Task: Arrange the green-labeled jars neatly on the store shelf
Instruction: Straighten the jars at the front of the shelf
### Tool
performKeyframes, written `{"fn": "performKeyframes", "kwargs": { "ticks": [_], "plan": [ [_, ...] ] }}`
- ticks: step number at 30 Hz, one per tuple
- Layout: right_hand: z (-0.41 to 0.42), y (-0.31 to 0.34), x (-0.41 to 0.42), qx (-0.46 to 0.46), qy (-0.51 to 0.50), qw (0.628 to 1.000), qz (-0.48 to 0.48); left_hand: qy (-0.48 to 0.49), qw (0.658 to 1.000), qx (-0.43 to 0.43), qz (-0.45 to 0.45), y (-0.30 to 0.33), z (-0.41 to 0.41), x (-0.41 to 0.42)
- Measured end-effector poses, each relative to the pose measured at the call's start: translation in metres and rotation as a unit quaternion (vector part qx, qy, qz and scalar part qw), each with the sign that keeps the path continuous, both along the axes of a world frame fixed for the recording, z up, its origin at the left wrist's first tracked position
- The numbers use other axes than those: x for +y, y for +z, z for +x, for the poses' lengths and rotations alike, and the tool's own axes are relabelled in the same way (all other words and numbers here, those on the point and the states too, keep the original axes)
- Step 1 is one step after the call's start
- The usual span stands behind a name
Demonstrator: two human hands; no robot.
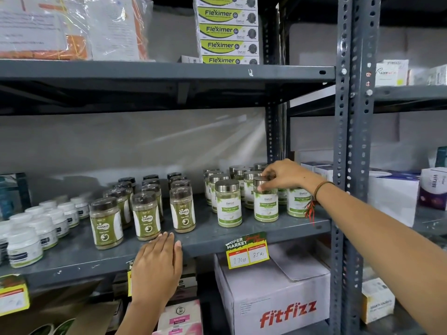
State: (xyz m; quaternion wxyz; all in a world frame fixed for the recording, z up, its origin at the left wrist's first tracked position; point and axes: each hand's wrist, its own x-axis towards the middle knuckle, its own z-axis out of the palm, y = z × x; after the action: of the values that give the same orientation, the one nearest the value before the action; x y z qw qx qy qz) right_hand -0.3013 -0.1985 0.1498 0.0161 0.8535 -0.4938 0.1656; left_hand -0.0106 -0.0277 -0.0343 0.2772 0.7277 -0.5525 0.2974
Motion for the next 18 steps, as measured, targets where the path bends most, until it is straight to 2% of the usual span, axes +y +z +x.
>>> {"fn": "performKeyframes", "kwargs": {
  "ticks": [10, 14, 18],
  "plan": [
    [0.0, 0.001, 0.002, 0.01, 0.002, 1.0, 0.004, -0.004, 1.0, 0.004, -0.014, -0.001, -0.001, 0.0],
    [0.021, 0.003, 0.012, -0.045, 0.014, 0.995, -0.092, -0.004, 1.0, 0.0, -0.019, -0.001, 0.0, 0.0],
    [0.07, 0.003, 0.035, -0.094, 0.115, 0.979, -0.141, -0.001, 1.0, -0.003, -0.021, -0.001, 0.0, -0.001]
  ]
}}
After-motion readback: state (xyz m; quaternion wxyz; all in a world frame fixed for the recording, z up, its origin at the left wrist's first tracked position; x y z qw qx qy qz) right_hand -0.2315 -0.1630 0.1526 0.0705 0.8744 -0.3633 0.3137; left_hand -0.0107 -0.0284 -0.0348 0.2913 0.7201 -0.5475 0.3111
